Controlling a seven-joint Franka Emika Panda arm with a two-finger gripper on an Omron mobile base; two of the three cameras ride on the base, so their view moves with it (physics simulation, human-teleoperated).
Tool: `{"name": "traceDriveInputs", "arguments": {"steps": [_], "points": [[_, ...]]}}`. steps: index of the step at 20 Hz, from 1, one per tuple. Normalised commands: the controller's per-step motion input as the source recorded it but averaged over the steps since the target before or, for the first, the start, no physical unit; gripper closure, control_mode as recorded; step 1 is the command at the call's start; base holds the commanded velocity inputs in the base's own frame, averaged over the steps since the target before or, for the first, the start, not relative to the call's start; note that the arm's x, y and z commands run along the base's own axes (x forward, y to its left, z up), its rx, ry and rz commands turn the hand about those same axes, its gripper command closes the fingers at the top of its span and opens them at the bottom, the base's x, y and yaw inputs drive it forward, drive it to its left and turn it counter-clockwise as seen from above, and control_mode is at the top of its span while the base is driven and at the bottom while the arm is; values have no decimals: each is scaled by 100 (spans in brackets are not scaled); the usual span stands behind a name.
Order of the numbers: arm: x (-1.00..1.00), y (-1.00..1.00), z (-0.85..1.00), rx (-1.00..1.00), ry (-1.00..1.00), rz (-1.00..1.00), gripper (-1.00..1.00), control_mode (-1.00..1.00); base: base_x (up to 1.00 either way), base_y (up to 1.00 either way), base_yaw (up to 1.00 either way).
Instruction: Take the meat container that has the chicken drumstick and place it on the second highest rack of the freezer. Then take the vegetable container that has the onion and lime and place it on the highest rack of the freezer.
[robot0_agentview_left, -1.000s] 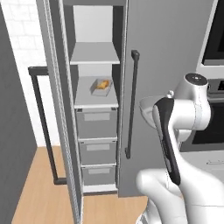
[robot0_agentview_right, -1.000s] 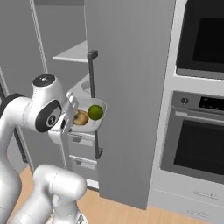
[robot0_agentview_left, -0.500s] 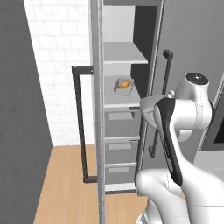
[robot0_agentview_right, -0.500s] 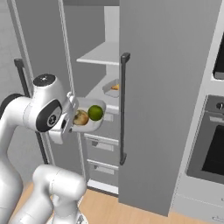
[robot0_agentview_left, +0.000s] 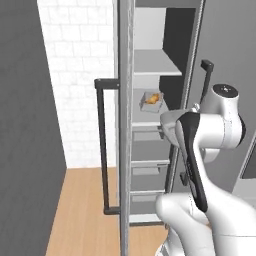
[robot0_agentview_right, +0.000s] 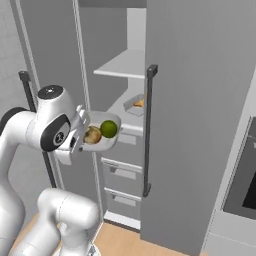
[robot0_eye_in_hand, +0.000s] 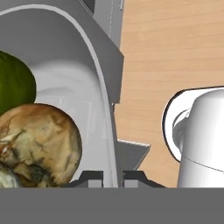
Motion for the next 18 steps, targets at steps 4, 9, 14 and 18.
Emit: {"name": "traceDriveInputs", "arguments": {"steps": [4,9,14,18], "points": [[0,0,0,0,0,0,100,100,12,-3,32],[0,0,0,0,0,0,100,100,6,-15,38],[0,0,0,0,0,0,100,100,35,-18,22],[0,0,0,0,0,0,100,100,10,-58,4]]}}
